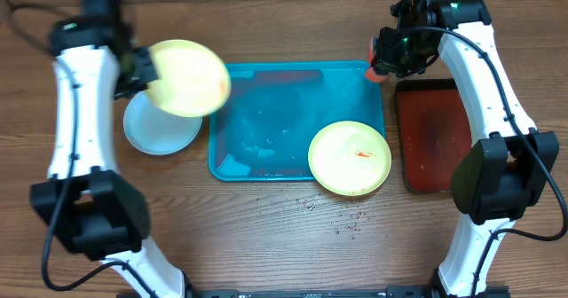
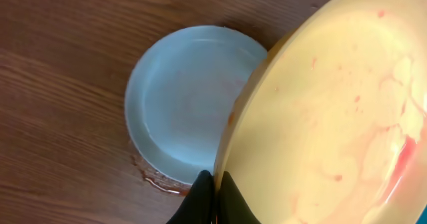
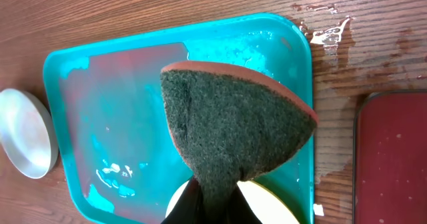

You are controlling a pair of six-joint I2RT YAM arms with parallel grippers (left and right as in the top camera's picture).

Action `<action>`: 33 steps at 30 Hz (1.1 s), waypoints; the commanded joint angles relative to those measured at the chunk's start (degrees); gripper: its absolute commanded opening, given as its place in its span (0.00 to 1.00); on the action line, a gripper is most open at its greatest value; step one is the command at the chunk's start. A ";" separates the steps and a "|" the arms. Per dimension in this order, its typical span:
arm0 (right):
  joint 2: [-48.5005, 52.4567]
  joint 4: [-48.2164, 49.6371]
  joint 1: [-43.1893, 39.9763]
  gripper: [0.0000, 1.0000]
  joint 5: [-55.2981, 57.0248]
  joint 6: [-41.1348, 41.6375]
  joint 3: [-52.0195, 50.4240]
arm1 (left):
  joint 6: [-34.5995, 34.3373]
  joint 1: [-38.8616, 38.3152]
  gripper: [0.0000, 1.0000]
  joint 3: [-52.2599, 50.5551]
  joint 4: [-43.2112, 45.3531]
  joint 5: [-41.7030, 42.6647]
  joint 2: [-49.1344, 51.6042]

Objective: Clean dirty plates on tray and stack at the side
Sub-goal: 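Lift the yellow plate with the left gripper and raise the sponge right, then set the yellow plate onto the white plate left of the tray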

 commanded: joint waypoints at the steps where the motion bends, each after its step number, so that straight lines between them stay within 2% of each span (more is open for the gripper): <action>1: -0.24 0.33 0.22 0.04 -0.02 -0.20 -0.22 | 1.66 6.99 0.04 -5.38 3.58 11.13 -1.97; 4: -0.24 0.31 0.22 0.04 -0.02 -0.20 -0.22 | -0.09 12.37 0.04 -10.67 9.09 15.41 -1.97; 9: -0.24 0.28 0.22 0.04 -0.04 -0.17 -0.22 | -2.89 17.09 0.04 -19.58 17.94 16.00 -1.97; 15: -0.24 0.68 0.22 0.04 -0.04 -0.17 -0.22 | -3.52 17.59 0.04 -28.89 27.50 16.44 -1.95; 20: -0.24 0.72 0.22 0.04 -0.04 -0.17 -0.22 | -3.48 16.31 0.04 -31.23 29.29 16.17 -1.95; 24: -0.24 0.55 0.22 0.04 -0.04 -0.17 -0.22 | -3.26 15.65 0.38 -31.21 29.38 16.04 -1.95; 26: -0.24 0.52 0.22 0.04 -0.04 -0.20 -0.22 | -3.26 15.63 0.47 -31.12 29.75 16.22 -1.97; 29: -0.24 0.57 0.22 0.04 -0.02 -0.20 -0.22 | -2.71 15.45 0.49 -29.27 27.65 16.48 -1.99; 33: -0.24 0.55 0.22 0.04 -0.02 -0.20 -0.22 | 1.62 13.49 0.43 -22.25 20.35 16.44 -2.01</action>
